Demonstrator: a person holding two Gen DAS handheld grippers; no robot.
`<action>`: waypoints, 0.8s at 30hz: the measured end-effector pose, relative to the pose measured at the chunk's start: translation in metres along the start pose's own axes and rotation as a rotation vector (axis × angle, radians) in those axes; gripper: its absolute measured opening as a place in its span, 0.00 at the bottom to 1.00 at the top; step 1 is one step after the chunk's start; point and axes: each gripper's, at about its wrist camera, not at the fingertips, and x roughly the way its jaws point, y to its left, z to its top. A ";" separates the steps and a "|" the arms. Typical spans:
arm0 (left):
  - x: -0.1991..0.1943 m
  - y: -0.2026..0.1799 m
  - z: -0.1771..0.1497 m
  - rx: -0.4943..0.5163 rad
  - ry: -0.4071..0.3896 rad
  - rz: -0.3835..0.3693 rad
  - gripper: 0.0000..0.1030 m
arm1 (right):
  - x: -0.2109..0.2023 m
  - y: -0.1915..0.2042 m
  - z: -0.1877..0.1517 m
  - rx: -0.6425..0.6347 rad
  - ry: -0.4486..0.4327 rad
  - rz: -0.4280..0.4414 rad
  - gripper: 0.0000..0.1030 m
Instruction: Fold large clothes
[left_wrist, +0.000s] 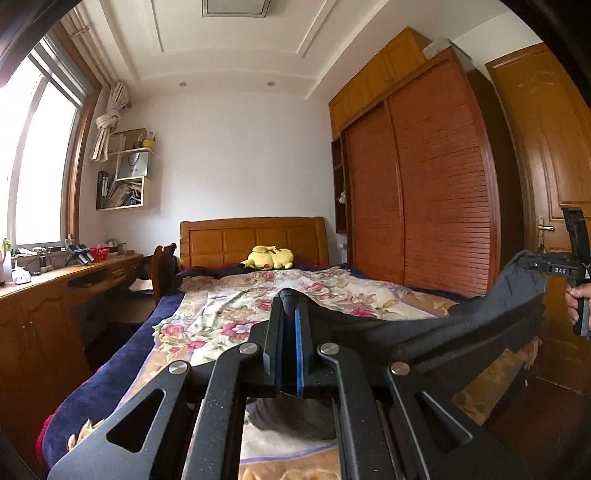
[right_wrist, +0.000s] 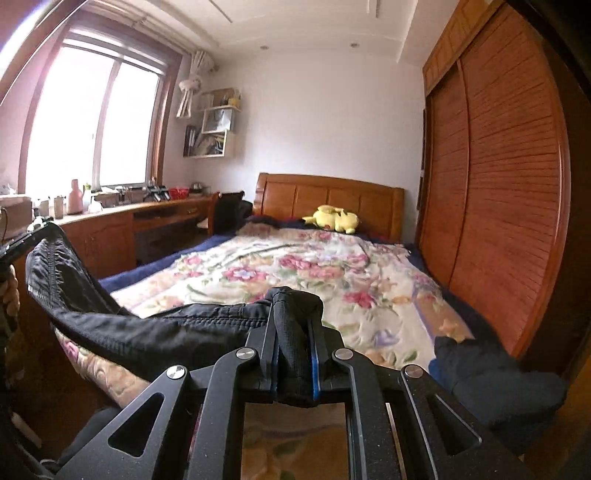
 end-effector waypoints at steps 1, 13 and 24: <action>0.013 0.002 -0.003 0.012 0.025 0.007 0.05 | 0.005 -0.001 0.001 -0.001 0.011 -0.003 0.11; 0.160 0.042 -0.114 -0.034 0.317 0.078 0.05 | 0.172 0.002 -0.060 -0.021 0.301 0.012 0.11; 0.281 0.062 -0.131 -0.023 0.434 0.109 0.05 | 0.332 -0.006 -0.038 -0.015 0.409 0.009 0.11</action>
